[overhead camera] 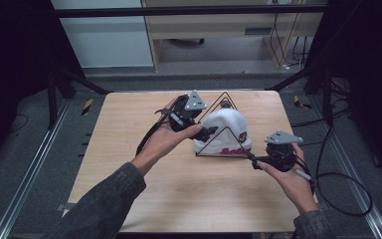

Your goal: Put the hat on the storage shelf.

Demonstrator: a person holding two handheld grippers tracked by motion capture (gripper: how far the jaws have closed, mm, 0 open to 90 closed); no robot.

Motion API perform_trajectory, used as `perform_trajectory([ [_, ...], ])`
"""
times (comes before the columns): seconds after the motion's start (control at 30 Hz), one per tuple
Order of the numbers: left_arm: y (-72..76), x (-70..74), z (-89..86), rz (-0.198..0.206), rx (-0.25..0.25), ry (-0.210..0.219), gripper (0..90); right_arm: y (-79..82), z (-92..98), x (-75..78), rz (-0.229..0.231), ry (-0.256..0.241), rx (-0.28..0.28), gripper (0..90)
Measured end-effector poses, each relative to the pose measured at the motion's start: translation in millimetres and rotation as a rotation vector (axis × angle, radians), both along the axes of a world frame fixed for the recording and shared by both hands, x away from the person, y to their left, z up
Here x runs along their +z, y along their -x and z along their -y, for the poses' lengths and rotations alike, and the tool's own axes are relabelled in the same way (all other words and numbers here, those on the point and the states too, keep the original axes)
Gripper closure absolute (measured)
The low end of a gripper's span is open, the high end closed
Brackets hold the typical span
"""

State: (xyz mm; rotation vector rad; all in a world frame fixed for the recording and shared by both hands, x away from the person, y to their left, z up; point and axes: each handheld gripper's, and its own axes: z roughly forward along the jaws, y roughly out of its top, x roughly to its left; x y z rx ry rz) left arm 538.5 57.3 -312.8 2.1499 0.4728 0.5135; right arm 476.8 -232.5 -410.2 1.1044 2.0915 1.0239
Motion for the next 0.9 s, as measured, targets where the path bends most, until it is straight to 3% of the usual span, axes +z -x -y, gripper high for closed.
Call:
perform_trajectory([
  [0.57,23.2,-17.7,-26.7,-0.013,0.030,0.053,5.5,25.1,-21.0,-21.0,-0.005,0.026,0.046,5.8],
  [0.9,46.9,-33.1,-35.8,-0.021,0.021,0.059,5.5,33.8,-31.1,-21.8,-0.001,0.021,0.069,5.9],
])
